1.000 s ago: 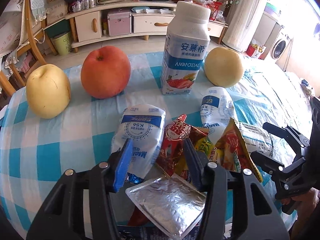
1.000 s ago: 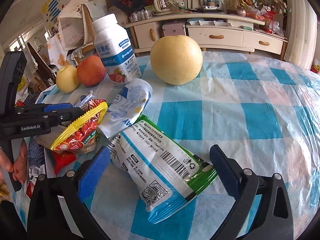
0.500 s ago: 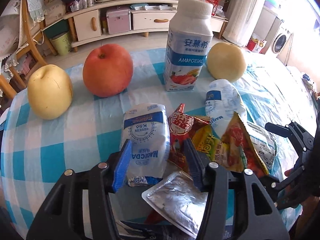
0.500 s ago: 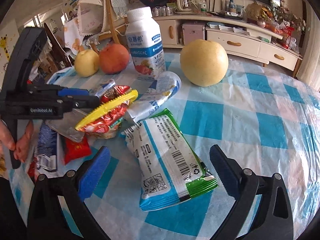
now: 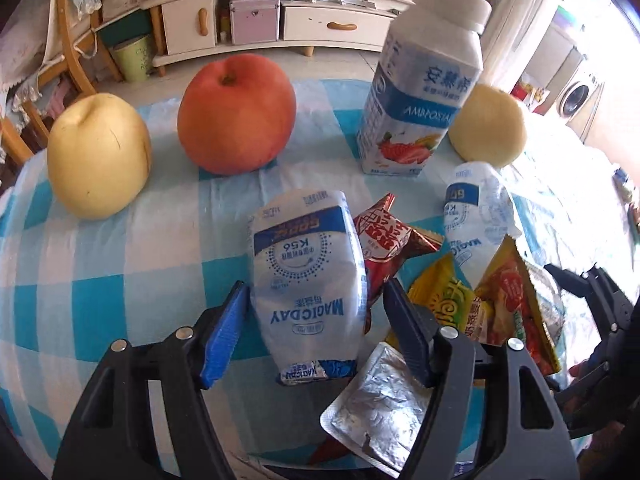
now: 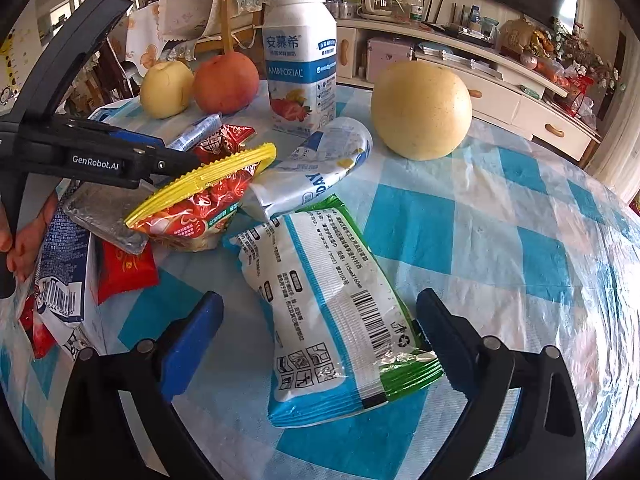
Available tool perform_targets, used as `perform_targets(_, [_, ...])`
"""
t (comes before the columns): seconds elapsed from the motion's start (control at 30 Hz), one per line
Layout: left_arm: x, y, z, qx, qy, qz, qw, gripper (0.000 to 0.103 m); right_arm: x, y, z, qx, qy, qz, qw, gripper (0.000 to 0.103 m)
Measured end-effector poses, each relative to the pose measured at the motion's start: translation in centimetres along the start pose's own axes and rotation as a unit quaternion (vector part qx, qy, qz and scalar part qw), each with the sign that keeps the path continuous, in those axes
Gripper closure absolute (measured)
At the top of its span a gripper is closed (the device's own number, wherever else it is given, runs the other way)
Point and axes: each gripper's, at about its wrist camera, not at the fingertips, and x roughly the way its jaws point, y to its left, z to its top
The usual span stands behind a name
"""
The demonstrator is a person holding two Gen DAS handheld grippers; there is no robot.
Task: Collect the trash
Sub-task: 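Grasp the white yogurt pouch with the left tool while the right tool grasps the green-white packet, then carry the pouch and packet to the pink bucket and release both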
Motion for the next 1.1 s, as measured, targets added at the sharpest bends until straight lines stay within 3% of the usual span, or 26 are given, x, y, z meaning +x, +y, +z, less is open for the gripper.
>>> perform_targets(0.1, [-0.1,0.5,0.1,-0.016,-0.005,-0.019,0.9997,0.05,0.0,0.1,0.1,-0.001,0.001,-0.002,1.0,0.007])
perform_targets(0.2, [-0.2,0.6,-0.1,-0.03,-0.01,-0.024,0.9992,0.05,0.0,0.2,0.1,0.002,-0.001,0.002,1.0,0.007])
perform_targets(0.3, [-0.3,0.2,-0.7,-0.035,-0.012,-0.023,0.9991,0.051,-0.2,0.0,0.2,0.003,-0.008,-0.017,1.0,0.024])
perform_targets(0.67, [-3.8,-0.5,-5.0,-0.065,-0.045,-0.05,0.9956,0.052,-1.0,0.1,-0.3,0.007,-0.007,0.005,1.0,0.049])
perform_targets(0.73, [-4.8,-0.7,-6.2,-0.068,-0.054,-0.055,0.9947,0.053,-1.3,0.2,-0.7,0.01,-0.007,0.009,1.0,0.05])
perform_targets(0.83, [-6.0,-0.6,-7.6,-0.08,-0.057,-0.069,0.9928,0.079,-1.7,0.4,-1.1,0.02,-0.009,0.013,1.0,0.052])
perform_targets(1.1, [-8.8,-0.1,-12.3,-0.093,-0.075,-0.083,0.9894,0.079,-3.5,1.4,-3.0,0.047,-0.014,0.021,0.999,0.055])
